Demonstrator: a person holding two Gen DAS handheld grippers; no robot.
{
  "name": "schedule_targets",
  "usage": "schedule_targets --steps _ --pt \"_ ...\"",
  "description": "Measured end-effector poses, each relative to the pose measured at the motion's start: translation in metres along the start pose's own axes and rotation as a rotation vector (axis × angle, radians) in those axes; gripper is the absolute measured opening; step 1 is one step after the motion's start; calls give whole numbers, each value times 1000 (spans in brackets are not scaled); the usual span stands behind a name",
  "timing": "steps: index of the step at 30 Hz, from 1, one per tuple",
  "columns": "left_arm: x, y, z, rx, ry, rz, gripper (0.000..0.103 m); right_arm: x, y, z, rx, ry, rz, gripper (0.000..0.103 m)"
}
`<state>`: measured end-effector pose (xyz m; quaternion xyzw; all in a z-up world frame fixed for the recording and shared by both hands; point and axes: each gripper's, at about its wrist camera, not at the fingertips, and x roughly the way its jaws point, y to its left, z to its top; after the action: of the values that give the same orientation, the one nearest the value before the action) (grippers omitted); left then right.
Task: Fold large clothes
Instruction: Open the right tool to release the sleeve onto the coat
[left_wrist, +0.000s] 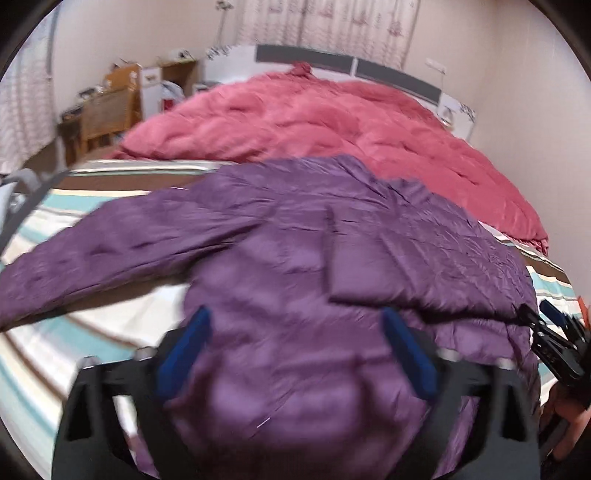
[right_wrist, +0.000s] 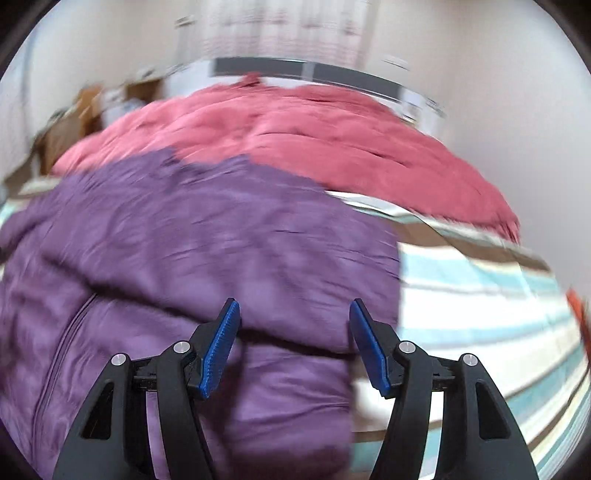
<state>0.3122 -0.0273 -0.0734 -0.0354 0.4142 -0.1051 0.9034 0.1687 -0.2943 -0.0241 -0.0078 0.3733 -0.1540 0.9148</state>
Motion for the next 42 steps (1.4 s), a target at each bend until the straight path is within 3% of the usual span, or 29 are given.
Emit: schedule_targets --steps 6,7,8,9,11,17,23,28,30,32,34,38,42 --pt "58 -21 17 -65 79 -96 39 24 -53 9 224 55 -39 55" --pt "64 -24 17 -64 90 -106 33 25 -56 7 234 59 -42 54" --pt "68 -27 18 -60 92 -98 19 35 -57 10 239 67 -39 52" --pt "69 -30 17 -56 87 -100 14 40 -58 11 240 78 -21 47" --pt "65 -31 18 -58 60 -98 9 46 -56 13 240 92 8 45" --pt "54 -8 21 -65 -12 -48 8 55 -45 26 205 90 96 41" --pt "76 6 8 -101 48 -63 14 76 -29 22 145 125 67 41" --pt "77 5 5 -98 41 -77 18 80 -21 22 114 122 30 41" --pt "73 6 4 -104 35 -81 25 81 -18 22 100 120 14 41" --pt "63 8 1 -106 23 -92 53 81 -16 22 99 115 8 41" --pt "52 10 -2 -107 5 -77 63 80 -17 21 99 112 6 41" --pt "35 28 -10 -155 -6 -66 76 80 -16 22 89 107 -7 41" --pt "19 59 -20 -223 -22 -27 80 72 -14 22 75 77 -27 44"
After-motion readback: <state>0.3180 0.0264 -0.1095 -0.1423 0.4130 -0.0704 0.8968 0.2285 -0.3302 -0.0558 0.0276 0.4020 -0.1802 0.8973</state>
